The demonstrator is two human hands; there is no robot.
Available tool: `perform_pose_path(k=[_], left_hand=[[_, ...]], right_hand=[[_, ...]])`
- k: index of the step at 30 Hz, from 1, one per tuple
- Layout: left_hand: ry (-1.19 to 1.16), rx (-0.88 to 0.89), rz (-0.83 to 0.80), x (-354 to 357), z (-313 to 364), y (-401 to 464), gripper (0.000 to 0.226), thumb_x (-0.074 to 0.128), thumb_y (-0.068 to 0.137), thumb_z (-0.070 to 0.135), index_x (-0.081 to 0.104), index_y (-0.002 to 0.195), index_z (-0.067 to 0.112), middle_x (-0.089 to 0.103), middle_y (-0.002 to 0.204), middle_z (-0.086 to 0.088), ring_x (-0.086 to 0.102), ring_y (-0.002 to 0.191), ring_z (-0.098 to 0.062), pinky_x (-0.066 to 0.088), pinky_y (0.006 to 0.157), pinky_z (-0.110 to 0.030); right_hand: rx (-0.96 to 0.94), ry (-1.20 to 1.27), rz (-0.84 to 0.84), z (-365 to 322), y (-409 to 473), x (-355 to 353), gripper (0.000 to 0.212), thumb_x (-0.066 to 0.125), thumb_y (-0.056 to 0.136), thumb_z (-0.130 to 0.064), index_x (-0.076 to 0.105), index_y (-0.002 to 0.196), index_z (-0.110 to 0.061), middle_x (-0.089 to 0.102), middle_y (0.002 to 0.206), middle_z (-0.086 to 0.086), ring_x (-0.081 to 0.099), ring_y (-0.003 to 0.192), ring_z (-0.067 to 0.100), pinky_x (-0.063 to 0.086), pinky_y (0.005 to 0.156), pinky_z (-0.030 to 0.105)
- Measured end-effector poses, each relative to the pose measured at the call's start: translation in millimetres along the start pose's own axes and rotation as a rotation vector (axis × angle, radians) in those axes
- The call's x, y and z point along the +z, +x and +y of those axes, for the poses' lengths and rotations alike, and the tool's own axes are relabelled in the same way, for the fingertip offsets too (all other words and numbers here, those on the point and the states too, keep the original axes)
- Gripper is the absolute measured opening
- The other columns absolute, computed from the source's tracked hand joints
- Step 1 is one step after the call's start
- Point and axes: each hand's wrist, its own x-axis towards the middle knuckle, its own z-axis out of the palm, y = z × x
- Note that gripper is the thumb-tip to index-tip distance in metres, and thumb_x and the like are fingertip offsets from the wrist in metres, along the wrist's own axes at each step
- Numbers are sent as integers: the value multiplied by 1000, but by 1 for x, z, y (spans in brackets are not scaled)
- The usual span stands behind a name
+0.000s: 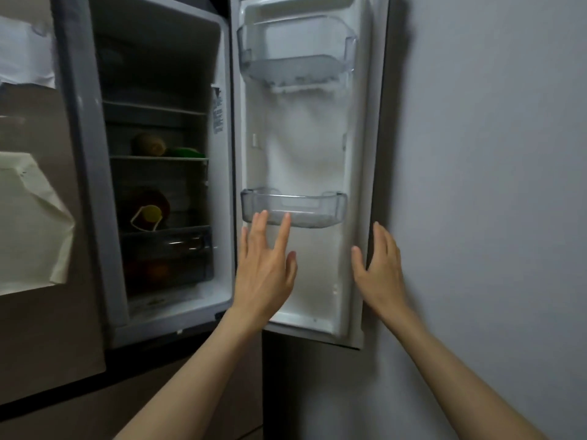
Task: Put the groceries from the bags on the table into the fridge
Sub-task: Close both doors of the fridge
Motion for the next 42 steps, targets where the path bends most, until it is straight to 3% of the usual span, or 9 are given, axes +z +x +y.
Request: perform_pose_path(k=[3, 8, 17, 21, 23, 25, 31, 36, 42], left_hand=[[71, 10, 38, 3, 8, 0, 66, 60, 84, 20, 31, 142, 9, 31, 146, -23, 26, 139, -36, 23, 111, -57], [176, 138, -13, -2, 17, 8, 60, 39, 90, 32, 25, 146, 15, 21, 153, -15, 18, 142, -32, 22, 110, -59], [45, 8, 36, -23, 4, -14, 58, 33, 91, 36, 26, 143, 12, 22, 153, -15, 17, 142, -29, 16, 114, -51], [-7, -71, 105, -45, -3, -30, 54, 33, 93, 36, 29, 141, 11, 23, 152, -16, 16, 143, -27, 16, 115, -52], [-5, -66, 109, -57, -8, -40, 55, 33, 93, 36, 30, 141, 10, 24, 152, -16, 16, 142, -26, 16, 115, -52], [-5, -43, 92, -71, -15, -53, 56, 33, 93, 36, 31, 142, 9, 25, 152, -15, 17, 142, -26, 16, 115, -51], [1, 9, -146, -109, -56, -90, 64, 17, 92, 46, 11, 149, 17, 6, 158, -2, -5, 145, -16, 1, 117, -40], [18, 26, -338, -136, -87, -117, 59, 30, 99, 36, 5, 149, 19, -5, 158, 3, -17, 142, -17, -4, 118, -40], [-33, -127, -556, -150, -147, -126, 59, 30, 100, 36, 4, 150, 18, -7, 158, 3, -18, 142, -20, -2, 116, -41]], right_hand=[[193, 100, -184, 16, 17, 8, 71, 43, 96, -35, 4, 149, -9, 4, 158, 8, 6, 145, 20, 7, 115, 28], [312, 277, -228, 25, 18, 24, 69, 41, 96, -38, 3, 150, -17, 12, 158, 5, 16, 144, 21, 16, 116, 36], [141, 251, -184, 1, -24, 5, 56, 37, 99, -30, 15, 149, -19, 25, 152, 7, 23, 139, 23, 18, 114, 33], [-11, 218, -166, -28, -57, -8, 49, 39, 99, -22, 26, 146, -19, 40, 129, 3, 41, 114, 8, 28, 95, 16], [-19, 269, -134, -44, -66, -10, 49, 41, 98, -20, 28, 145, -19, 43, 112, -1, 47, 94, 4, 39, 84, 18], [4, 294, -77, -59, -71, -9, 50, 46, 97, -20, 30, 144, -16, 42, 107, -2, 49, 96, 11, 43, 89, 25], [-19, 322, -180, -123, -108, 17, 60, 54, 93, -21, 27, 146, -17, 31, 144, 4, 34, 132, 17, 36, 108, 38], [-29, 395, -288, -174, -129, 49, 61, 51, 94, -15, 22, 146, -31, 28, 151, -2, 32, 136, 15, 38, 107, 45], [-29, 409, -406, -236, -136, 104, 56, 48, 95, -17, 25, 145, -29, 27, 152, -3, 31, 137, 15, 35, 110, 43]])
